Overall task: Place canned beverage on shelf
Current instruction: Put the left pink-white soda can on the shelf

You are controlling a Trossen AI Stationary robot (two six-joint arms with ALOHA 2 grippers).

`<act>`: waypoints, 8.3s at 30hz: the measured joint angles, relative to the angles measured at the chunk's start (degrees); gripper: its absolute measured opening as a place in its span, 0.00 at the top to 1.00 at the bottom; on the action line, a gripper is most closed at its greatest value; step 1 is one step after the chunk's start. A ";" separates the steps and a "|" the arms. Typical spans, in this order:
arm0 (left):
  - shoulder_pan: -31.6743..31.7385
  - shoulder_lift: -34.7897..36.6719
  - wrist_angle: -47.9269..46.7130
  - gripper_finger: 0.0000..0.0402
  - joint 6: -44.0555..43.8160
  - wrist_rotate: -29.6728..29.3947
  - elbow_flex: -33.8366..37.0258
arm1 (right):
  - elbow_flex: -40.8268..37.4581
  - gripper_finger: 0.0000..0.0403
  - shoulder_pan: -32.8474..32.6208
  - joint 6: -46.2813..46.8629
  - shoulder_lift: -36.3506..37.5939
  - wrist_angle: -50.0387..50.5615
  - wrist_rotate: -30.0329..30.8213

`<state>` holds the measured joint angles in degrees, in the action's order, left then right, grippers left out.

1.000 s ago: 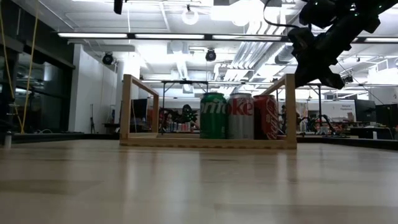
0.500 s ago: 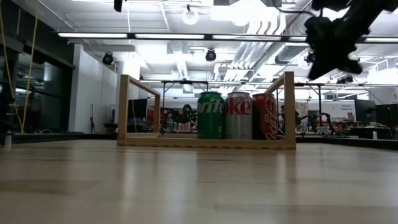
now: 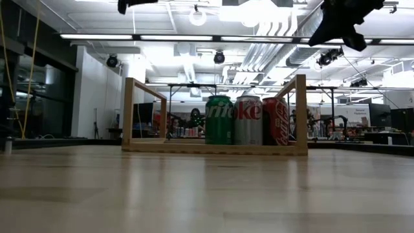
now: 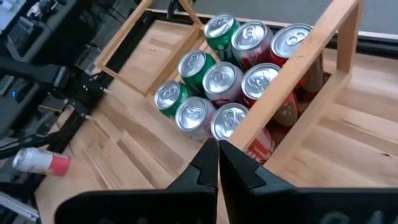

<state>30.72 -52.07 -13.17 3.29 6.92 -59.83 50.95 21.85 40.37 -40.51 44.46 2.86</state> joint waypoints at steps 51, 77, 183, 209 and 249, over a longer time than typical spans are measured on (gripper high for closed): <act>-84.02 -24.64 -65.65 0.01 -62.61 -5.50 -12.70 | -0.21 1.00 -0.04 -16.27 -1.14 0.73 -3.95; -94.54 -23.77 -55.02 0.01 -63.03 -6.86 2.00 | -0.21 1.00 -0.02 -14.72 -1.18 0.76 1.49; -27.81 -3.02 43.75 0.32 -53.99 -37.24 5.83 | 45.45 0.12 -20.50 -26.91 -49.83 -35.59 -4.33; -26.49 -3.04 48.09 0.32 -55.24 -36.88 5.83 | 56.25 0.12 -25.99 -57.79 -61.88 -50.47 27.05; -22.00 -5.01 47.69 0.16 -44.15 -31.58 5.73 | 64.32 0.26 -25.59 -59.36 -63.72 -36.45 38.01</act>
<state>8.72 -57.08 34.52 -40.86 -24.66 -54.10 115.26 -3.75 -18.99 -104.24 8.01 40.86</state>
